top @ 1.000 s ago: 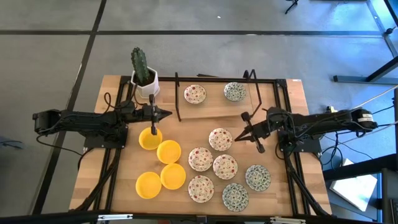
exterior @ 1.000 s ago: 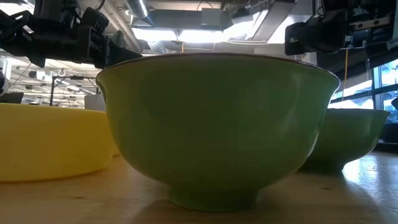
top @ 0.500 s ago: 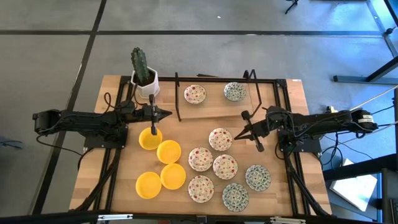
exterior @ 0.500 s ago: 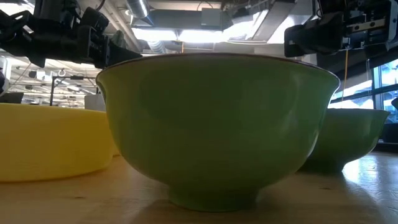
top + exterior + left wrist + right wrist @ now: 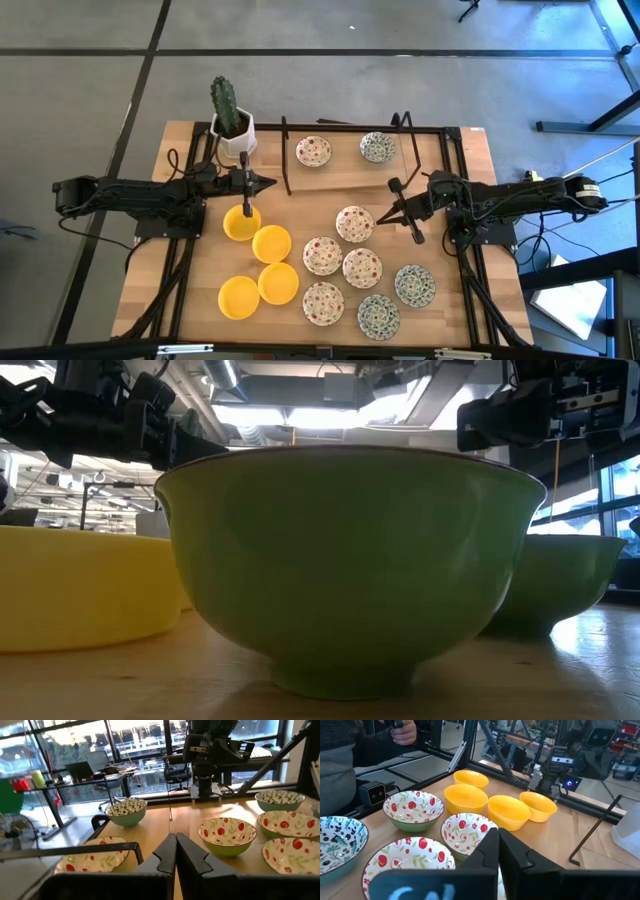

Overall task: Pick & Place Mini bowls
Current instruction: Put the yellow bowl on the shelf

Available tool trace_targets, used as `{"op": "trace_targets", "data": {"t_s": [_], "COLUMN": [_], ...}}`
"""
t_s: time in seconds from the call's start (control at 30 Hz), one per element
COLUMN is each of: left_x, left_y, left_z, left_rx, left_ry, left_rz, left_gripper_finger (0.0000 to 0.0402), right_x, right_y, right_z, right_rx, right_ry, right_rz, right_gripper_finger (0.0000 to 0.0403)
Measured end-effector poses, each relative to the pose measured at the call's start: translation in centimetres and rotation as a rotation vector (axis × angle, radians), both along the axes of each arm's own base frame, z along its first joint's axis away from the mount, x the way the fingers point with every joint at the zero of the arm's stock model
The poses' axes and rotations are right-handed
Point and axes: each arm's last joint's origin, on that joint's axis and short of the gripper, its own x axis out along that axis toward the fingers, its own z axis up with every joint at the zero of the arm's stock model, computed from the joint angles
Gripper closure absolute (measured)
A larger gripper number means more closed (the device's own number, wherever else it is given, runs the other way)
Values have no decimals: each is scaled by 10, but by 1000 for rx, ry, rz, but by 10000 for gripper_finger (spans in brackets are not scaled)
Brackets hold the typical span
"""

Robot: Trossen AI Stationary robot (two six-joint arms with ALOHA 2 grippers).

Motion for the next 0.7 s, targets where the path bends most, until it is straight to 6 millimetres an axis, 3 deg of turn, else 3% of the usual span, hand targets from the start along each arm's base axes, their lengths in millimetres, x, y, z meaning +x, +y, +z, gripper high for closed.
{"op": "trace_targets", "data": {"t_s": [0.33, 0.57, 0.7], "left_x": [6, 16, 10], "left_y": [2, -1, -6], "left_z": [7, 31, 54], "left_rx": [-124, -231, -276], "left_ry": [70, 319, 534], "left_rz": [14, 87, 208], "left_gripper_finger": [396, 396, 389], "right_x": [0, 0, 0], "right_y": [0, 0, 0], "right_z": [1, 0, 0], "right_rx": [11, 21, 46], "right_ry": [-8, 8, 21], "right_rz": [-2, -3, -6], "right_gripper_finger": [398, 395, 389]}}
